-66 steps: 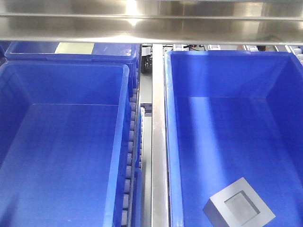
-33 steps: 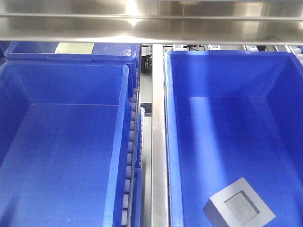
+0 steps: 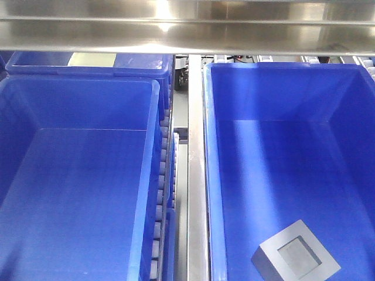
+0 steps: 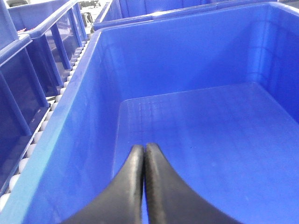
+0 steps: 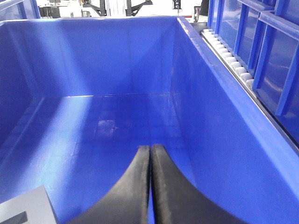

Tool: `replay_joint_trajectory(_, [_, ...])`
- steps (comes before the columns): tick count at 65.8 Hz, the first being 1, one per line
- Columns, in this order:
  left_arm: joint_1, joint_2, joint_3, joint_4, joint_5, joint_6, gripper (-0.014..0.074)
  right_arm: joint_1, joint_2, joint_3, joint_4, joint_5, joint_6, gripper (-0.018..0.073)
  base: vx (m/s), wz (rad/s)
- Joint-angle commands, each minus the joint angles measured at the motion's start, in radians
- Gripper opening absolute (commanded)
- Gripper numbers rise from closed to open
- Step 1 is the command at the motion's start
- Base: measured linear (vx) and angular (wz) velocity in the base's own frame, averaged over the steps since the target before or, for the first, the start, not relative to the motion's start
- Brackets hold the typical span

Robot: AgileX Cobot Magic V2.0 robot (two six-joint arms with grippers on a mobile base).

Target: Sort gray base to blue bin

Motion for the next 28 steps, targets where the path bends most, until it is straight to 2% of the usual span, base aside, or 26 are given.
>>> replay_joint_trajectory(1, [-0.001, -0.013, -0.021, -0.002, -0.074, -0.003, -0.0006, 0.000, -0.002, 0.007, -0.004, -0.039, -0.006, -0.0005, 0.00, 0.00])
replay_joint_trajectory(28, [-0.001, -0.013, -0.021, -0.002, -0.074, -0.003, -0.0006, 0.000, -0.002, 0.007, -0.004, -0.039, -0.006, -0.0005, 0.00, 0.00])
